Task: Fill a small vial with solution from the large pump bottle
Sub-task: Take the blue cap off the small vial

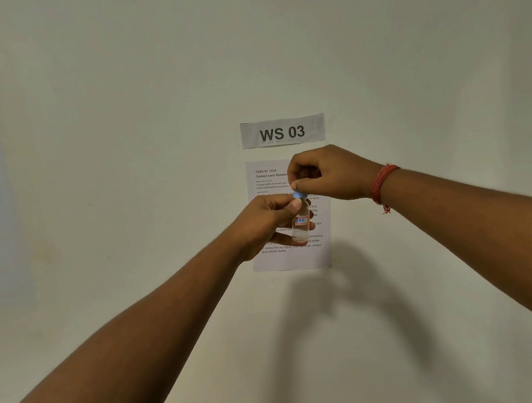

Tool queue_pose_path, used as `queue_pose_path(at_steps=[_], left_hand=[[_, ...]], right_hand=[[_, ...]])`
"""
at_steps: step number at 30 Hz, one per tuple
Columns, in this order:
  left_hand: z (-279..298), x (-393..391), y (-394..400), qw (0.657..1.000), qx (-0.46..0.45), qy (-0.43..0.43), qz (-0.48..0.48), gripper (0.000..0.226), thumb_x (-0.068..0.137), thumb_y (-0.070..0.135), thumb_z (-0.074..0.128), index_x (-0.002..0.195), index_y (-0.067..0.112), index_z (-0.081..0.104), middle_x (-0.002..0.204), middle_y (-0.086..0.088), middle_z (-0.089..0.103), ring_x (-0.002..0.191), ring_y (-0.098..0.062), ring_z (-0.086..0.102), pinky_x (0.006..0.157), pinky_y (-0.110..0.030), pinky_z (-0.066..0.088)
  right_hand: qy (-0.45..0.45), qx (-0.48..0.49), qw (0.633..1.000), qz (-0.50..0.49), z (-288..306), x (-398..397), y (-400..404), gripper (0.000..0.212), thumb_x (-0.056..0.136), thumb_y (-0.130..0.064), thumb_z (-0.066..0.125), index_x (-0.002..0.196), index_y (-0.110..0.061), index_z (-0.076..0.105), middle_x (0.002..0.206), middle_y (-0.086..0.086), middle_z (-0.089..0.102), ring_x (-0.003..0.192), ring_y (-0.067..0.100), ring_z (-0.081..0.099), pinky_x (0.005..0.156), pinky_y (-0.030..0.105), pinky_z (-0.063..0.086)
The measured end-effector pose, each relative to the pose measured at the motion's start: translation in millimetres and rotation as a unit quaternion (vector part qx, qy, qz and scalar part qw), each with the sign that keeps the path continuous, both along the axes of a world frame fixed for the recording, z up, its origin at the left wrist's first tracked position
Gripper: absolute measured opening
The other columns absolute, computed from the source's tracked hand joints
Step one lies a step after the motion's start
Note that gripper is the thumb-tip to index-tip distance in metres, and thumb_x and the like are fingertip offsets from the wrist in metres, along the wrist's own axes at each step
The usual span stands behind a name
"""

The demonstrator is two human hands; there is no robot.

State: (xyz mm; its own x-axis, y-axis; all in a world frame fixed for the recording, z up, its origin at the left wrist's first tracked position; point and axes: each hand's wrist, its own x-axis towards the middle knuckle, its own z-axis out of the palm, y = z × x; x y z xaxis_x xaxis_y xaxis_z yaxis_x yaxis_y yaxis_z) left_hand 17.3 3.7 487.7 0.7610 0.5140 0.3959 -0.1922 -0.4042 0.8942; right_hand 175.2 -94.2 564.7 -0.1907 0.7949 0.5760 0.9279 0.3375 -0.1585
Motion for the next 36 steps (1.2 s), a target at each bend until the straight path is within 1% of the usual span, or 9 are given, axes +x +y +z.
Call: queue_pose_path(at_steps=[5, 11, 16, 20, 24, 28, 30, 33, 36], left_hand=[[0, 0, -1, 1.0, 0.002, 0.0, -0.003, 0.023, 0.101, 0.031, 0.058, 0.107, 0.017, 0.075, 0.102, -0.006, 0.078, 0.099, -0.025, 0.076, 0.07, -0.036, 0.062], [0, 2, -2, 1.0, -0.002, 0.001, 0.003, 0.023, 0.103, 0.028, 0.056, 0.109, 0.016, 0.075, 0.101, -0.009, 0.078, 0.1, -0.027, 0.075, 0.072, -0.038, 0.062], [0, 4, -3, 1.0, -0.002, 0.005, 0.008, 0.025, 0.103, 0.029, 0.056, 0.113, 0.014, 0.074, 0.105, -0.009, 0.078, 0.101, -0.026, 0.075, 0.072, -0.037, 0.062], [0, 5, -2, 1.0, -0.001, 0.005, 0.006, 0.027, 0.103, 0.029, 0.056, 0.116, 0.012, 0.073, 0.107, -0.009, 0.077, 0.101, -0.026, 0.075, 0.073, -0.037, 0.062], [0, 6, -3, 1.0, -0.001, 0.002, 0.0, 0.027, 0.103, 0.03, 0.057, 0.116, 0.013, 0.073, 0.105, -0.006, 0.078, 0.101, -0.025, 0.075, 0.073, -0.038, 0.063], [2, 7, -4, 1.0, 0.0, 0.004, 0.004, 0.026, 0.103, 0.03, 0.056, 0.116, 0.014, 0.072, 0.103, -0.003, 0.079, 0.1, -0.023, 0.076, 0.073, -0.037, 0.063], [3, 7, -5, 1.0, -0.003, 0.005, 0.006, 0.025, 0.104, 0.029, 0.055, 0.115, 0.014, 0.072, 0.102, -0.003, 0.079, 0.099, -0.022, 0.076, 0.072, -0.036, 0.062], [3, 7, -7, 1.0, -0.006, 0.003, 0.007, 0.025, 0.104, 0.028, 0.055, 0.115, 0.014, 0.072, 0.103, -0.005, 0.079, 0.099, -0.023, 0.076, 0.072, -0.036, 0.063], [3, 7, -7, 1.0, -0.003, 0.002, 0.007, 0.026, 0.103, 0.028, 0.056, 0.117, 0.012, 0.072, 0.106, -0.007, 0.078, 0.101, -0.025, 0.075, 0.074, -0.039, 0.063]], right_hand=[[0.009, 0.016, 1.0, 0.001, -4, 0, 2, 0.01, 0.084, -0.017, 0.06, 0.089, -0.024, 0.066, 0.077, -0.013, 0.065, 0.068, -0.001, 0.057, 0.065, 0.018, 0.045], [0.017, 0.019, 1.0, 0.003, -9, 1, 2, 0.015, 0.084, -0.013, 0.056, 0.091, -0.022, 0.066, 0.078, -0.01, 0.065, 0.065, 0.001, 0.054, 0.062, 0.019, 0.044], [0.019, 0.016, 1.0, 0.009, -10, 1, 1, 0.018, 0.085, -0.009, 0.053, 0.092, -0.019, 0.067, 0.082, 0.0, 0.066, 0.069, 0.013, 0.054, 0.065, 0.028, 0.047], [0.024, 0.011, 1.0, 0.014, -8, 0, -3, 0.02, 0.084, -0.006, 0.053, 0.092, -0.017, 0.067, 0.082, -0.003, 0.065, 0.071, 0.013, 0.055, 0.068, 0.029, 0.048], [0.024, 0.012, 1.0, 0.014, -7, 0, -4, 0.02, 0.084, -0.004, 0.053, 0.092, -0.015, 0.068, 0.086, -0.001, 0.066, 0.077, 0.013, 0.058, 0.07, 0.028, 0.049], [0.042, 0.02, 0.999, 0.015, -7, 0, -7, 0.022, 0.081, -0.007, 0.051, 0.089, -0.02, 0.068, 0.088, 0.004, 0.068, 0.085, 0.027, 0.061, 0.076, 0.041, 0.053], [0.05, 0.024, 0.998, 0.015, -7, -1, -10, 0.023, 0.079, -0.011, 0.05, 0.086, -0.024, 0.067, 0.088, 0.003, 0.068, 0.085, 0.027, 0.061, 0.078, 0.043, 0.053], [0.066, 0.032, 0.997, 0.017, -9, -3, -12, 0.024, 0.077, -0.014, 0.047, 0.083, -0.029, 0.065, 0.088, -0.001, 0.067, 0.09, 0.025, 0.062, 0.081, 0.043, 0.055], [0.084, 0.044, 0.995, 0.018, -12, -3, -13, 0.024, 0.078, -0.01, 0.047, 0.083, -0.025, 0.066, 0.088, -0.001, 0.067, 0.091, 0.024, 0.062, 0.083, 0.045, 0.055]])
